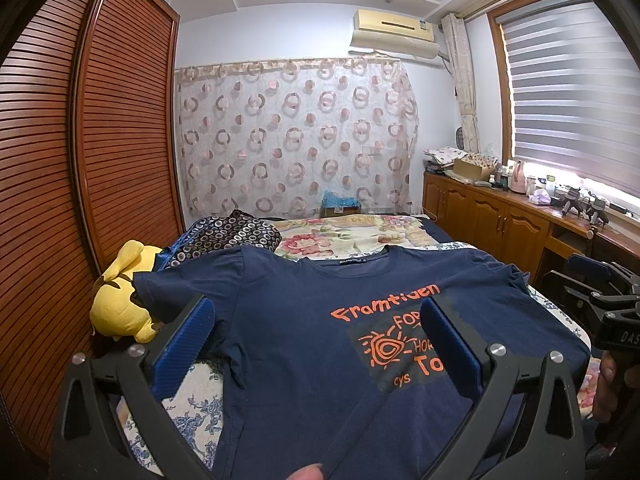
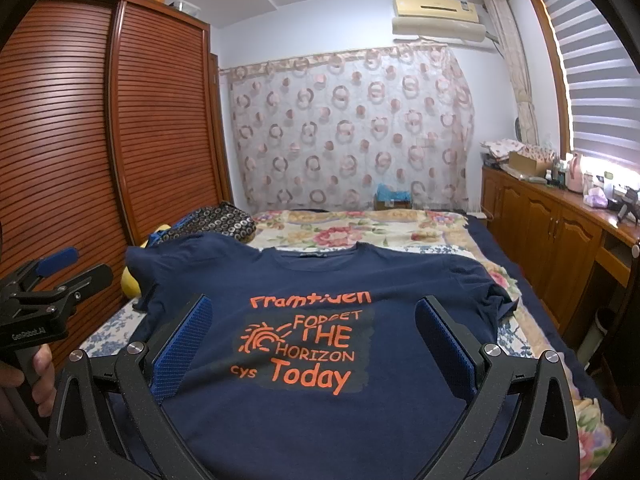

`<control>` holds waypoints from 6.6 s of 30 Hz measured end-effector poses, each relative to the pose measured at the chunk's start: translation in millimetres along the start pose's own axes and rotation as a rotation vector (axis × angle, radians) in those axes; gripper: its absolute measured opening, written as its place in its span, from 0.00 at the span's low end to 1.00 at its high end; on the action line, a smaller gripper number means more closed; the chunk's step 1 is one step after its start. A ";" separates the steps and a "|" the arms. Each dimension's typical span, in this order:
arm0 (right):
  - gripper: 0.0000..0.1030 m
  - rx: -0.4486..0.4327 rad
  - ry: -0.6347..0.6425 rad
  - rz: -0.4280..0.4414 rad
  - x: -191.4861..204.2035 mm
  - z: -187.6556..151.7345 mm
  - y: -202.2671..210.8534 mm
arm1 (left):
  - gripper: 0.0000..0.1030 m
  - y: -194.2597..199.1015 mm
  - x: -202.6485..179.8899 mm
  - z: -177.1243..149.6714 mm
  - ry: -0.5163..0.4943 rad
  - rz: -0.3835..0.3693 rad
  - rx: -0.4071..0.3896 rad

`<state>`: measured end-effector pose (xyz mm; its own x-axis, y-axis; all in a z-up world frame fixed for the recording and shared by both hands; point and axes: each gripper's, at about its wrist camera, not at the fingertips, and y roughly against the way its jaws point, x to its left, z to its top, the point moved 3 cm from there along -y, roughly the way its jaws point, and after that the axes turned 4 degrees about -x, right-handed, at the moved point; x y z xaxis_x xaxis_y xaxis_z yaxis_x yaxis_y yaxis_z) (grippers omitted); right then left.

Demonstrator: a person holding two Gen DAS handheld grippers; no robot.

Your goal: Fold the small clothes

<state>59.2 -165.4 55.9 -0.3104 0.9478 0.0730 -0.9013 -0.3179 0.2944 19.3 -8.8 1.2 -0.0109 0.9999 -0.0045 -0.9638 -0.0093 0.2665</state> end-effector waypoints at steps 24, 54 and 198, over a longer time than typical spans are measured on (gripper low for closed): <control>1.00 -0.002 0.001 0.000 2.2 3.1 1.5 | 1.00 0.9 -0.5 -0.5 -0.003 0.000 -0.004; 1.00 -0.027 0.073 -0.016 22.4 -11.4 -34.9 | 1.00 -41.7 60.7 -30.5 0.017 0.108 0.080; 0.24 0.482 0.191 0.229 69.0 -27.3 -257.7 | 0.62 -88.9 131.1 -70.0 0.064 -0.094 0.319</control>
<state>261.7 -18.8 -41.0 -0.5713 0.8203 0.0260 -0.5785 -0.4250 0.6962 84.9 122.6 -90.5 0.0480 0.9937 -0.1011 -0.8295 0.0960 0.5502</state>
